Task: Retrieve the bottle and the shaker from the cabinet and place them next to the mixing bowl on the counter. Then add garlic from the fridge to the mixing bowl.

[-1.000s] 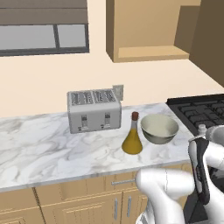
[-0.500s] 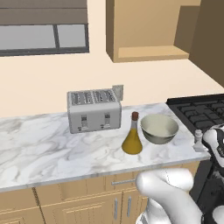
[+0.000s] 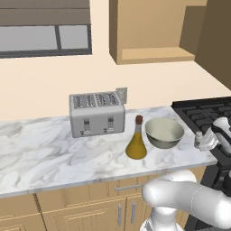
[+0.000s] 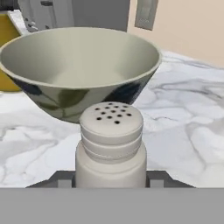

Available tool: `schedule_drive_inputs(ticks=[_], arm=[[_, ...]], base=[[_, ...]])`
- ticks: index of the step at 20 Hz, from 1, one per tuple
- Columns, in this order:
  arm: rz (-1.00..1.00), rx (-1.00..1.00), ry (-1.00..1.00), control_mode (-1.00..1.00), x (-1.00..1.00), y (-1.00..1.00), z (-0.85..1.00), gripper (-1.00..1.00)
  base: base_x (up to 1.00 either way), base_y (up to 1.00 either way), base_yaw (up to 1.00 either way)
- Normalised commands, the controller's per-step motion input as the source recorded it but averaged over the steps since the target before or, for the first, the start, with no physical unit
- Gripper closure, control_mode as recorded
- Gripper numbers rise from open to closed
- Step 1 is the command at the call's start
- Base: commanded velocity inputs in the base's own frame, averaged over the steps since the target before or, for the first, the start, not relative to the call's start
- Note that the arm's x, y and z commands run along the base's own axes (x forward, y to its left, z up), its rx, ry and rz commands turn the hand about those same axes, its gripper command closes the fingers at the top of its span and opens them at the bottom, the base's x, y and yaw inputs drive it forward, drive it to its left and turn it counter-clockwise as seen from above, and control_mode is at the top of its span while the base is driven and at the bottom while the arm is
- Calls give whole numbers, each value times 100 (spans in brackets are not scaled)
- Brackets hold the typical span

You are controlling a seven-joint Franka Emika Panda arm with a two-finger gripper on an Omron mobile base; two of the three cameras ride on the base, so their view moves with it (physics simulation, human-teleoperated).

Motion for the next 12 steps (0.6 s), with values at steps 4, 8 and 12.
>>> schedule_drive_inputs(ticks=[4, 8, 12], arm=[[18, 22, -6, -100, 27, -1, -43, 100], [11, 2, -2, -100, 27, 0, -14, 100], [3, 0, -5, -100, 29, 0, -13, 100]], base=[[0, 0, 0], [0, 0, 0], [0, 0, 0]])
